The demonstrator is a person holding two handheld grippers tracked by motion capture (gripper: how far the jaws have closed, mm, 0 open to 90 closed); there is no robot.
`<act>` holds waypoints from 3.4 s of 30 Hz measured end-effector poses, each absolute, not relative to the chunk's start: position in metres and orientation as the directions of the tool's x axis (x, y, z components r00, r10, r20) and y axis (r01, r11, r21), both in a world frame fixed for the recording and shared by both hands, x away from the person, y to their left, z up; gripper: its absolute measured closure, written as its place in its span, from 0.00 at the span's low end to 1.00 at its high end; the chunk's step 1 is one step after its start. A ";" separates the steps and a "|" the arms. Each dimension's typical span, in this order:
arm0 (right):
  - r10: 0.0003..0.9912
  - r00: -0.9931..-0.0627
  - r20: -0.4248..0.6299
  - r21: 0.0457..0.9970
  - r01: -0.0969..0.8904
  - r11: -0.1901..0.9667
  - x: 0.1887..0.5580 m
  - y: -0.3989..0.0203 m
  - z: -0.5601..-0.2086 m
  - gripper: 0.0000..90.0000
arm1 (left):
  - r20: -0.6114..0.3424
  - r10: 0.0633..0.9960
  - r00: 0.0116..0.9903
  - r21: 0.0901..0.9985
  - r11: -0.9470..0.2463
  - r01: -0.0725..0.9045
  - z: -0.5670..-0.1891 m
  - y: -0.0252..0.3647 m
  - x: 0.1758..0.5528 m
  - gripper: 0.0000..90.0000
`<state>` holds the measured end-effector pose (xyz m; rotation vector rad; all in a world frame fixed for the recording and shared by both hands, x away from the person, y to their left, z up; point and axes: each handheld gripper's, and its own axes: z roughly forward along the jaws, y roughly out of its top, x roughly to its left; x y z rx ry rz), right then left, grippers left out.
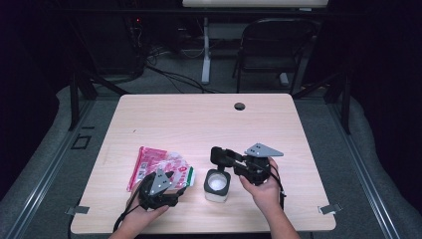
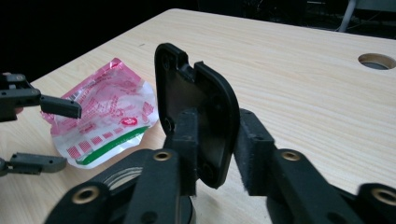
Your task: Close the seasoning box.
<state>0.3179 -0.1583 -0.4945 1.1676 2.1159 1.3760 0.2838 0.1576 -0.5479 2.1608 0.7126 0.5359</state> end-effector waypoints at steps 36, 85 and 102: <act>0.781 -0.624 0.042 0.882 0.390 0.264 0.306 -0.156 -0.491 0.87 | 0.130 0.649 0.750 0.809 -0.507 0.299 -0.539 0.159 0.284 0.37; 0.743 -0.668 0.043 0.874 0.385 0.296 0.281 -0.154 -0.488 0.74 | 0.101 0.626 0.774 0.831 -0.480 0.280 -0.526 0.146 0.291 0.44; 0.720 -0.689 0.081 0.856 0.418 0.304 0.274 -0.155 -0.489 0.67 | 0.089 0.615 0.784 0.831 -0.480 0.283 -0.518 0.126 0.293 0.75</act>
